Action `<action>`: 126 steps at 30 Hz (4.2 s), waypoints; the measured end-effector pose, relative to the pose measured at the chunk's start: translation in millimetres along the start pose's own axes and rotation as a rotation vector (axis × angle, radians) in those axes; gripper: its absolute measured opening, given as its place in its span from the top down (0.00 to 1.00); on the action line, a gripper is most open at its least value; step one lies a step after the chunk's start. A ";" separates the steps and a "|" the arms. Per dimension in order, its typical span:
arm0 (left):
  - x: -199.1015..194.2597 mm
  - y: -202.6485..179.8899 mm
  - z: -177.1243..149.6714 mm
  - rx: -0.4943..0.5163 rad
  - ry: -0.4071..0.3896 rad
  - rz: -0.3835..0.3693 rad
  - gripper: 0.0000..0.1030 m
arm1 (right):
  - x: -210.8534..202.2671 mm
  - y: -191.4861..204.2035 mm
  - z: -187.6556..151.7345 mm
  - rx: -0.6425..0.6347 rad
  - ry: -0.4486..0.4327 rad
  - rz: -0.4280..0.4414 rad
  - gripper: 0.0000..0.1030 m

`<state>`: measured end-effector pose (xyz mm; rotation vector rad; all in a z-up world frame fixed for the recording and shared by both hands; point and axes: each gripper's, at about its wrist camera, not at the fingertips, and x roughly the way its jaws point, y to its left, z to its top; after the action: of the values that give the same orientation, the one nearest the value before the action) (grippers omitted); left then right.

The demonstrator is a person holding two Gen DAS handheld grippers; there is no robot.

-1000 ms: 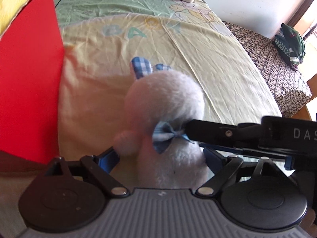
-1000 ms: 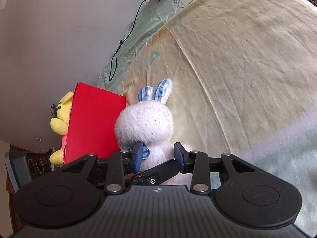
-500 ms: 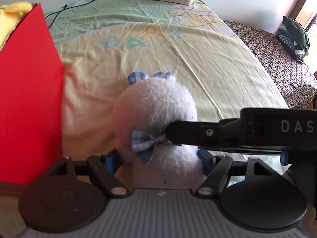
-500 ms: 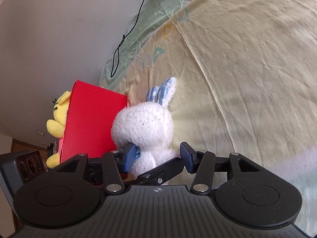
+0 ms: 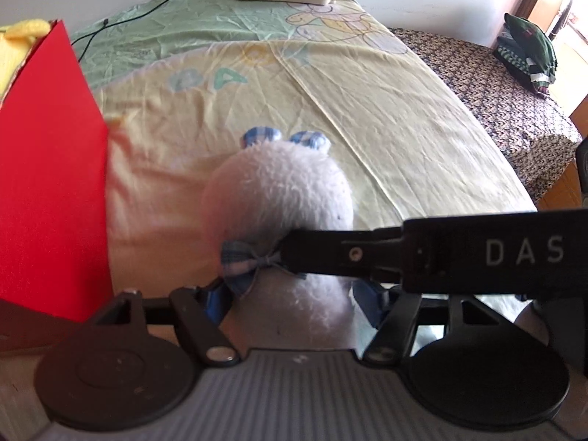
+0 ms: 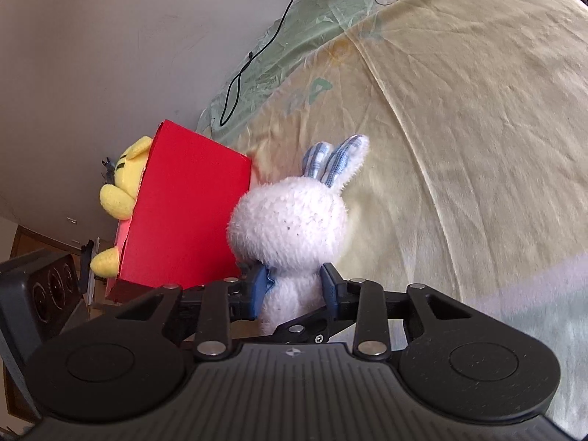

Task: Organize objects
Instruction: 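Close the right gripper on the white bunny's body, then lift and carry the white bunny with the right gripper over the red box, then lower the white bunny into the box and open the right gripper, then withdraw the right gripper up and away from the box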

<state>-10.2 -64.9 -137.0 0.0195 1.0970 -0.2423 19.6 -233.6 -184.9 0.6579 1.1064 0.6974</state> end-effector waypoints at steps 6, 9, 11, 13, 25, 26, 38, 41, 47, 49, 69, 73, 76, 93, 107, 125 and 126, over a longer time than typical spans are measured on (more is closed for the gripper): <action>-15.8 -2.5 -19.5 -0.003 0.006 -0.038 0.35 | -10.3 6.0 -15.7 -0.008 0.031 -0.009 0.66; -27.3 0.2 -33.0 -0.016 0.002 -0.055 0.35 | -15.1 11.9 -25.9 -0.021 0.050 -0.002 0.66; -34.7 3.0 -42.1 -0.024 0.001 -0.058 0.35 | -15.6 17.2 -32.7 -0.034 0.067 0.004 0.66; -41.9 7.4 -50.5 -0.039 0.005 -0.058 0.35 | -15.2 23.6 -38.5 -0.055 0.088 0.010 0.66; -106.3 49.5 -100.5 -0.183 -0.062 0.028 0.35 | 10.9 90.4 -64.9 -0.247 0.239 0.122 0.66; -113.4 54.9 -104.9 -0.205 -0.072 0.041 0.35 | 15.1 98.4 -66.9 -0.269 0.254 0.140 0.66; -217.6 118.9 -156.4 -0.420 -0.243 0.271 0.35 | 64.9 210.4 -92.9 -0.496 0.372 0.400 0.66; -236.5 136.4 -152.6 -0.415 -0.304 0.289 0.35 | 71.5 237.0 -90.9 -0.552 0.326 0.430 0.66; -244.8 186.6 -115.8 -0.347 -0.415 0.225 0.35 | 87.3 273.2 -70.0 -0.597 0.155 0.404 0.66; -240.0 203.7 -100.0 -0.310 -0.432 0.189 0.35 | 94.8 280.1 -60.8 -0.579 0.099 0.361 0.66; -136.6 301.2 -26.6 -0.151 -0.257 -0.101 0.35 | 175.3 262.8 -22.1 -0.389 -0.053 -0.079 0.66; -133.2 303.8 -28.2 -0.129 -0.245 -0.107 0.30 | 177.0 257.8 -23.4 -0.365 -0.052 -0.070 0.65; -136.7 307.9 -29.3 -0.139 -0.245 -0.130 0.18 | 177.4 259.4 -23.0 -0.355 -0.044 -0.075 0.64; -161.0 307.1 -34.8 -0.142 -0.255 -0.025 0.18 | 184.0 274.4 -25.4 -0.404 -0.065 -0.114 0.61; -175.9 284.8 -30.9 -0.195 -0.206 0.154 0.12 | 119.0 280.1 -38.9 -0.347 -0.212 -0.199 0.48; -188.8 171.9 -35.8 -0.249 -0.203 0.321 0.02 | 30.7 241.4 -41.9 -0.401 -0.286 -0.394 0.36; -186.2 163.8 -36.5 -0.245 -0.195 0.333 0.02 | 25.9 237.3 -43.4 -0.404 -0.290 -0.407 0.36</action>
<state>-89.4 133.9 -6.5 -0.0390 0.9062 0.1867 -54.3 -61.6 -30.4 0.1689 0.7655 0.4360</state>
